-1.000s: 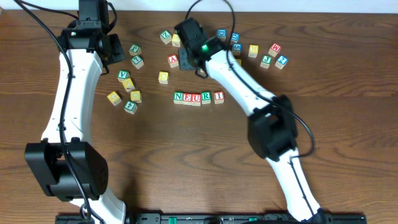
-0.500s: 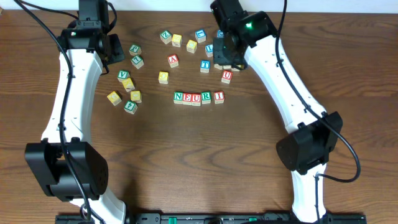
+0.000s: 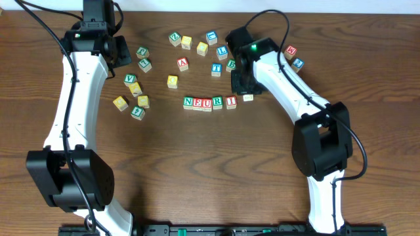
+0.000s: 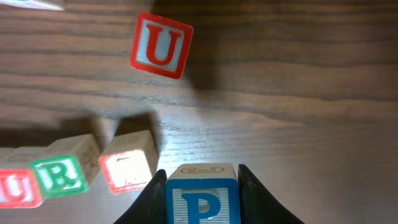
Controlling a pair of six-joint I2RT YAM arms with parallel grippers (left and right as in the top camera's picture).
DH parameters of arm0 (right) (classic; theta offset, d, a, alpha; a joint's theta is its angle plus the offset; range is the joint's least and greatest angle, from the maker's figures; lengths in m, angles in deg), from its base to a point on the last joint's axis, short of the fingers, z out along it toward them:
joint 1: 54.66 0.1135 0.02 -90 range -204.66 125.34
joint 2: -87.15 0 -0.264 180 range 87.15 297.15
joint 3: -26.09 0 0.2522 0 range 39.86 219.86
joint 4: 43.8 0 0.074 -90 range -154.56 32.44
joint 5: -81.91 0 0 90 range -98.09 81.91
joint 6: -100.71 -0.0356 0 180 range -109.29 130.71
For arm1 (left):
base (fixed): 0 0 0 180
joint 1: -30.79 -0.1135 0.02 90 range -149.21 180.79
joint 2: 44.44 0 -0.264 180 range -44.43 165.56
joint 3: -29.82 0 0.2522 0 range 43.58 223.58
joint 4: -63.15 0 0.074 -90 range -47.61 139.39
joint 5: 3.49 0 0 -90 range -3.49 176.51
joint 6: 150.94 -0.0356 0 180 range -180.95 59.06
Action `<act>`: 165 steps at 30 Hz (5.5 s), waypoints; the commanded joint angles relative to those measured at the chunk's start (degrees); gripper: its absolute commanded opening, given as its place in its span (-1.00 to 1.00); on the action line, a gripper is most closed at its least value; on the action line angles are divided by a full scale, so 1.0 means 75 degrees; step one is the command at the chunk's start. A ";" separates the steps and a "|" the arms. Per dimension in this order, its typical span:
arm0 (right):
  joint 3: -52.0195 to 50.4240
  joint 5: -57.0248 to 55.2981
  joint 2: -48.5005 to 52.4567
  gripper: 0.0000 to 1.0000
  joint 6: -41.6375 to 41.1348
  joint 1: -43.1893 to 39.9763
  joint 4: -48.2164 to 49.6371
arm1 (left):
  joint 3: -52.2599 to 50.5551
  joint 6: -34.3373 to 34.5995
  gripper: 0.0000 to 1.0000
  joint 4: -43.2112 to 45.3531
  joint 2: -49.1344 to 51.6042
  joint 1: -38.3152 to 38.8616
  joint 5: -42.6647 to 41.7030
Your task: Spell out NEURIPS
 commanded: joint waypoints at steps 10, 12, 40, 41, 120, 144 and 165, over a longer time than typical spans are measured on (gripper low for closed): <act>-0.1055 0.0131 0.0006 -0.44 0.0207 0.0122 0.1335 | 0.0102 -0.0134 -0.14 -0.0015 -0.0012 0.0003 0.0073; -0.1207 0.0134 0.0006 -0.42 0.0210 0.0137 0.1504 | 0.0102 -0.0134 -0.14 -0.0015 -0.0012 0.0003 0.0073; -0.1343 0.0938 -0.0291 -0.25 0.0635 0.0146 0.1757 | 0.0102 -0.0131 -0.14 -0.0017 -0.0012 0.0003 0.0070; -0.1338 0.0938 -0.0373 -0.22 0.0635 0.0146 0.1754 | 0.0102 -0.0131 -0.14 -0.0017 -0.0012 0.0003 0.0073; 0.0947 0.0309 -0.1547 -0.07 0.0396 -0.1096 0.0953 | 0.0102 0.0023 -0.14 -0.0041 -0.0009 0.0020 -0.0997; 0.0947 0.0367 -0.1547 -0.03 0.0396 -0.1078 0.0956 | 0.0102 0.0481 -0.14 -0.0038 0.0076 0.0026 -0.0994; 0.0947 0.0356 -0.1547 0.03 0.0405 -0.1011 0.1160 | 0.0102 0.0478 -0.14 0.0356 0.0076 0.0382 -0.0997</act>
